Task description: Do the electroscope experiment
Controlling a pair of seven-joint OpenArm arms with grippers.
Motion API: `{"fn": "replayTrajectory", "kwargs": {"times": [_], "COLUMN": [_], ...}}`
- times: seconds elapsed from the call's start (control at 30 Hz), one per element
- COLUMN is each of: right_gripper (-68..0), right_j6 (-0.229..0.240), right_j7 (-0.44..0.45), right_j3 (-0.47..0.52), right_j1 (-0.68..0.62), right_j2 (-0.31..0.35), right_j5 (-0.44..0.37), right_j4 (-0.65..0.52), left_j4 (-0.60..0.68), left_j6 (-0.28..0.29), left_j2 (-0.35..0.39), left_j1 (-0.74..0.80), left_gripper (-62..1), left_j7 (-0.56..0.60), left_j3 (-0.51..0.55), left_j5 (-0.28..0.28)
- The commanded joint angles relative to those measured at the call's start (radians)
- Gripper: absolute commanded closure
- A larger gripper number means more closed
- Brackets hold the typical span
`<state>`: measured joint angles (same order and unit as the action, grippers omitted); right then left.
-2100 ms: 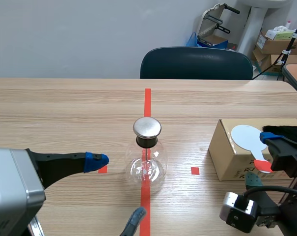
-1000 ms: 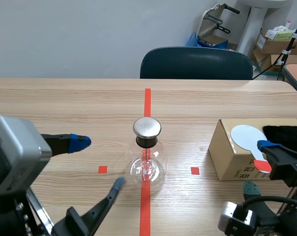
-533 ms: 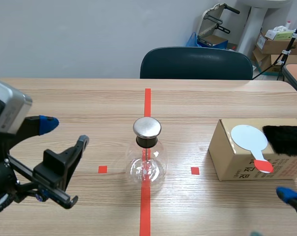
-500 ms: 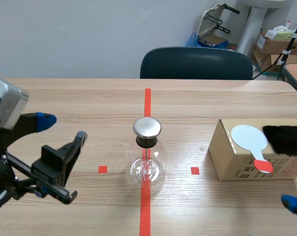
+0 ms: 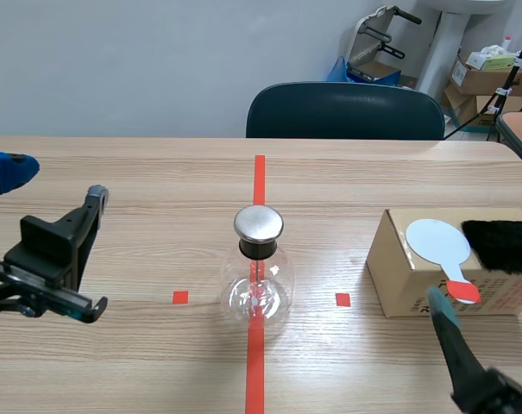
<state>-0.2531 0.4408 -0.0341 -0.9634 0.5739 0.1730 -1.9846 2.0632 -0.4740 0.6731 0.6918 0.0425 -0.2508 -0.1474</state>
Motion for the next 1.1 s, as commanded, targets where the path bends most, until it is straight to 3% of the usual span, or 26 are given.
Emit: {"fn": "replayTrajectory", "kwargs": {"times": [0.0,0.13,0.4,0.53,0.6,0.8,0.93,1.07], "right_gripper": [-67.9,-67.9,-67.9,-67.9,-67.9,-67.9,-67.9,-67.9], "right_j6": [0.036,0.192,0.565,0.678,0.701,0.704,0.704,0.703], "right_j7": [-0.001,-0.055,-0.191,-0.253,-0.276,-0.290,-0.307,-0.385], "right_j3": [0.008,0.008,0.008,0.007,0.006,0.006,0.006,0.007], "right_j1": [0.043,0.125,0.292,0.358,0.387,0.407,0.407,0.407], "right_j2": [0.013,0.033,0.032,0.030,0.029,0.008,-0.034,-0.065], "right_j5": [-0.034,-0.118,-0.268,-0.319,-0.346,-0.438,-0.447,-0.446], "right_j4": [-0.015,-0.059,-0.066,-0.066,-0.066,-0.066,-0.066,-0.066], "left_j4": [0.021,0.021,0.023,0.039,0.048,0.050,0.050,0.050], "left_j6": [-0.002,-0.002,-0.002,-0.003,-0.002,-0.002,-0.002,-0.002], "left_j2": [0.006,0.006,0.012,0.021,0.023,0.023,0.022,0.022], "left_j1": [0.034,0.112,0.201,0.244,0.245,0.244,0.244,0.244], "left_gripper": [-37.5,-37.4,-37.4,-37.4,-37.4,-37.4,-37.4,-37.4], "left_j7": [0.054,0.161,0.266,0.282,0.276,0.275,0.275,0.275], "left_j3": [0.010,0.024,0.029,0.029,0.029,0.029,0.029,0.029], "left_j5": [0.003,0.002,0.002,0.002,0.002,0.002,0.002,0.002]}}
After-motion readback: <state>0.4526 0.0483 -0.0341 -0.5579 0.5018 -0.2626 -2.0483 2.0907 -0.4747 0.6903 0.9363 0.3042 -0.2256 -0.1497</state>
